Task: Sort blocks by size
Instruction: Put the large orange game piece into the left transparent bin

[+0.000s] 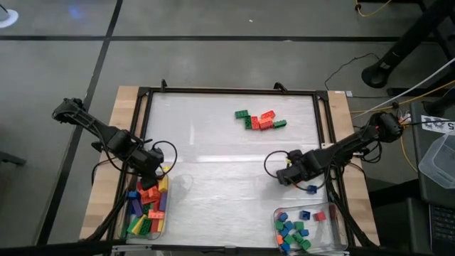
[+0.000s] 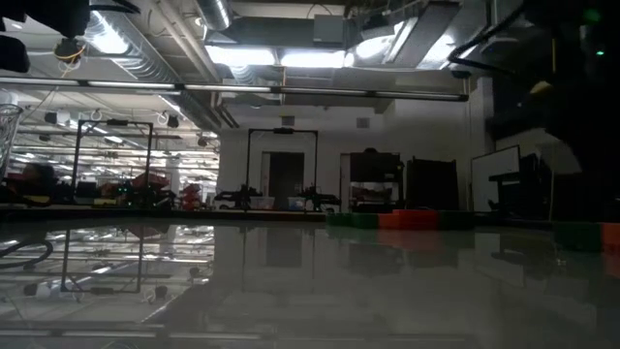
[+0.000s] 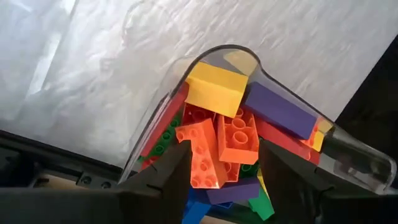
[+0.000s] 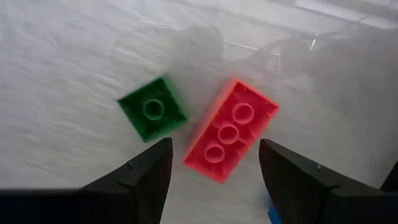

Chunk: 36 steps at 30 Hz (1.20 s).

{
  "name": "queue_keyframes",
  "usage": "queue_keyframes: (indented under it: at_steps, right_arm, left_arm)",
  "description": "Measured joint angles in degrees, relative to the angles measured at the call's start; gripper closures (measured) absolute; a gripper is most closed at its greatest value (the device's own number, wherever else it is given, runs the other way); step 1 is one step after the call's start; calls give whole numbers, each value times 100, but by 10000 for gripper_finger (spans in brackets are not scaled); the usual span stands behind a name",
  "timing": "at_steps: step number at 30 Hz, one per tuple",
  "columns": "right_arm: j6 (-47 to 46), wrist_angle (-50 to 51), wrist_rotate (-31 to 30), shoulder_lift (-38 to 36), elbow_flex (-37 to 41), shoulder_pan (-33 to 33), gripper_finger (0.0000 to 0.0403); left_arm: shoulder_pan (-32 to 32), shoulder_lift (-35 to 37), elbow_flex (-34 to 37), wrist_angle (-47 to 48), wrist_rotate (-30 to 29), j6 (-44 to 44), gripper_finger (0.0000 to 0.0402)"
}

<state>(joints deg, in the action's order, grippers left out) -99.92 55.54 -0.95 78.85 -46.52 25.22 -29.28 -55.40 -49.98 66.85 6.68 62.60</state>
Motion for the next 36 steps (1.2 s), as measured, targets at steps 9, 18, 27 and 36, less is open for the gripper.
queue_keyframes:
  at_steps: [9, 18, 27, 36]
  right_arm:
    - [-675, -461, 2, 0, 376, 347, 166]
    - [-679, -1542, 151, 0, 1001, 327, 166]
    - [-621, -1496, 64, -11, 1049, 332, 242]
    - [14, -1545, -303, 17, 882, 330, 266]
  left_arm:
    - [0, 0, 0, 2, -7, -8, 227]
    - [0, 0, 0, 0, -50, -6, 227]
    - [0, 0, 0, -443, -105, -67, 227]
    - [55, 0, 0, -2912, -217, -1513, 245]
